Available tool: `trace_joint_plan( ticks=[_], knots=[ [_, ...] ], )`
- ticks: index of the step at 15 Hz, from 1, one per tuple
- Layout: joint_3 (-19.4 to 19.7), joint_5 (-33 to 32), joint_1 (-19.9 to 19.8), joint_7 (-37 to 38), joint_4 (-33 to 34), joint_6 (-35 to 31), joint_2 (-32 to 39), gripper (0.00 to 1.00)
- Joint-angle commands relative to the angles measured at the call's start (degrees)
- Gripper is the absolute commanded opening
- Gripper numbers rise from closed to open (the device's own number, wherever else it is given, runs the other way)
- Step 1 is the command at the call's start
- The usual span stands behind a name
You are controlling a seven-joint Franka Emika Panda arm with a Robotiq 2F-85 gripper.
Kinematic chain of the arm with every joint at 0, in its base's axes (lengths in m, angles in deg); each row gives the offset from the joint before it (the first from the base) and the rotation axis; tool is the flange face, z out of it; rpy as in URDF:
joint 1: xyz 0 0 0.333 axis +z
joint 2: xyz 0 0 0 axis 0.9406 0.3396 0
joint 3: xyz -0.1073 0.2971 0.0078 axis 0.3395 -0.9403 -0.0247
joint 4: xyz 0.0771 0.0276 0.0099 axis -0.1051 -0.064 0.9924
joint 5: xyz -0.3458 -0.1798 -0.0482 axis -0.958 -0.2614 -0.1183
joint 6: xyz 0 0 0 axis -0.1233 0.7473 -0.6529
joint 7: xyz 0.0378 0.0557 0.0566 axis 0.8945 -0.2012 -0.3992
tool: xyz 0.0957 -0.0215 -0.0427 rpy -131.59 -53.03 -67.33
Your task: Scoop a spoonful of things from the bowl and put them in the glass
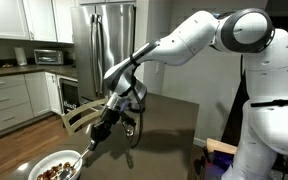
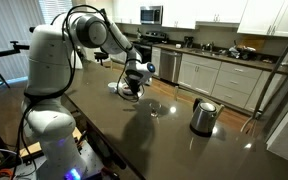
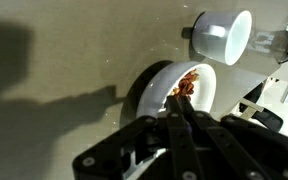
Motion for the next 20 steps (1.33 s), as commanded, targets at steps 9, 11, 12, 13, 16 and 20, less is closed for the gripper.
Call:
trace_joint_plan(
  ticks=[9, 11, 12, 13, 16, 20],
  knots=[
    [0.66, -11.42, -1.16, 6.9, -0.88, -2.24, -1.86, 0.27],
    [1.19, -17.43, -0.92, 11.22, -1.6, -3.74, -3.34, 0.32],
    [1.27, -20.43, -0.99, 13.5, -1.92, -4.3, -4.31, 0.35],
    [1.3, -23.25, -1.14, 15.56, -2.12, -4.49, -5.18, 0.38],
    [1.51, -31.41, -1.52, 22.04, -2.49, -3.53, -8.38, 0.36],
    [2.03, -42.1, -1.77, 30.61, -2.84, -2.31, -12.83, 0.44]
  ],
)
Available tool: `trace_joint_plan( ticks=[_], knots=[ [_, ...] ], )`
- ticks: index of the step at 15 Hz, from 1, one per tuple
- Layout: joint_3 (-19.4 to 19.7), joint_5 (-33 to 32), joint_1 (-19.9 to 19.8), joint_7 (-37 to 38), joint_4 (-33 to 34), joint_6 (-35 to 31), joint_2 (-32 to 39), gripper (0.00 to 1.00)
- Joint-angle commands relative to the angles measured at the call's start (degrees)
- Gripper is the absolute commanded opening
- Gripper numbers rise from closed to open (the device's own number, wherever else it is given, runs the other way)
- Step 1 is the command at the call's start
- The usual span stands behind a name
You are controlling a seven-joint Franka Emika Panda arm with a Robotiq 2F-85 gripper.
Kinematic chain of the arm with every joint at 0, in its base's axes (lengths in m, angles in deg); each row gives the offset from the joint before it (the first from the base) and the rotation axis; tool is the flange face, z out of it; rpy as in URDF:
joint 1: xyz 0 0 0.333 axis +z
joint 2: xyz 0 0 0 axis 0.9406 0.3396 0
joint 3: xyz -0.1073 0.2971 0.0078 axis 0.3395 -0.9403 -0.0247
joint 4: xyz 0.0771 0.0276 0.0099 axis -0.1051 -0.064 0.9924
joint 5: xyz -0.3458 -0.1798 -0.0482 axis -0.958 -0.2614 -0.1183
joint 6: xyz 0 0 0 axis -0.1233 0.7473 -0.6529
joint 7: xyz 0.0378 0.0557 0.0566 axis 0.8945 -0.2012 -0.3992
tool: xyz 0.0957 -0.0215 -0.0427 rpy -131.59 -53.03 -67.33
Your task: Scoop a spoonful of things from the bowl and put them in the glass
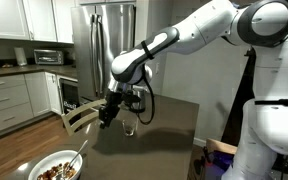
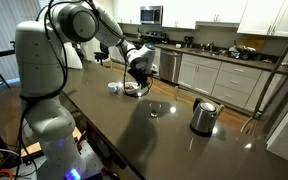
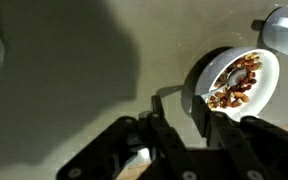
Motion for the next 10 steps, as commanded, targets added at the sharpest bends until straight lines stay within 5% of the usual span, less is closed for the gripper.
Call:
trace_joint_plan(
  ticks=[1, 3, 7, 10],
  knots=[
    [0.03, -8.9, -1.03, 7.74, -2.34, 1.43, -5.63, 0.45],
    [0.48, -13.3, -1.2, 11.1, -2.51, 2.37, -7.65, 0.71],
    [0.97, -19.62, -1.81, 15.74, -2.6, 4.51, -11.07, 0.96],
    [1.07, -22.81, -2.23, 17.98, -2.78, 5.51, -13.3, 1.0]
  ],
)
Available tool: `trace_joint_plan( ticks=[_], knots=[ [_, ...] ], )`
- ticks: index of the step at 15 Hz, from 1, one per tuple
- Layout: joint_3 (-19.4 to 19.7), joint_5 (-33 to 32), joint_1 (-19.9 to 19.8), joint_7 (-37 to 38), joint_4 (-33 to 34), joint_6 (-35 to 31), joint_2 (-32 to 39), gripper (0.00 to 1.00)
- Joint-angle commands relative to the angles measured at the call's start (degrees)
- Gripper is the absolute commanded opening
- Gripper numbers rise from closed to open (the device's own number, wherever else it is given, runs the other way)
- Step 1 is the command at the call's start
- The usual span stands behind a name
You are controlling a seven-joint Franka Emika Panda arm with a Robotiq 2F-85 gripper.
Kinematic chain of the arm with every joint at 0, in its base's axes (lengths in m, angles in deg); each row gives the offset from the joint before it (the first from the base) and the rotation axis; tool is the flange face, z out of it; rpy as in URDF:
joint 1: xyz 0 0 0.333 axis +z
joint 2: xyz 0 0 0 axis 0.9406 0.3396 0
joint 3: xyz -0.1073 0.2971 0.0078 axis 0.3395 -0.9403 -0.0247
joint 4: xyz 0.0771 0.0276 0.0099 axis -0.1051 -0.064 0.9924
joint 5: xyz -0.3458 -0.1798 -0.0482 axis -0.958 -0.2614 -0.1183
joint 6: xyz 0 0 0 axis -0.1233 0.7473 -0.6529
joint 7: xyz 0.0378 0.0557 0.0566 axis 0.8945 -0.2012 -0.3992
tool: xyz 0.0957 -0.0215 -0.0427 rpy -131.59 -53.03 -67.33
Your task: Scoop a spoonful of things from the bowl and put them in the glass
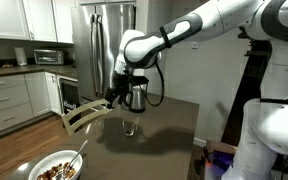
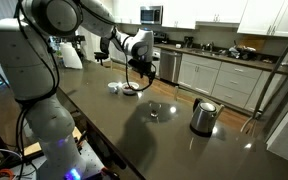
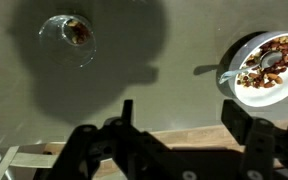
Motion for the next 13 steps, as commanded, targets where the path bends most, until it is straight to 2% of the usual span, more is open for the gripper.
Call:
trace_joint_plan(
  ticks=[1, 5, 9, 10, 13],
  knots=[
    [-0.43, -4.47, -1.17, 3.88, -1.7, 1.73, -4.19, 1.0],
    [-0.41, -7.55, -1.85, 6.34, -3.66, 1.64, -8.78, 1.0],
    [0.18, -9.76, -4.06, 9.1, -11.58, 1.26, -18.64, 1.0],
    [-0.26, -7.63, -3.12, 6.6, -5.79, 1.09, -11.91, 1.0],
    [0.19, -7.75, -4.18, 6.8, -10.25, 1.18, -17.45, 1.0]
  ],
)
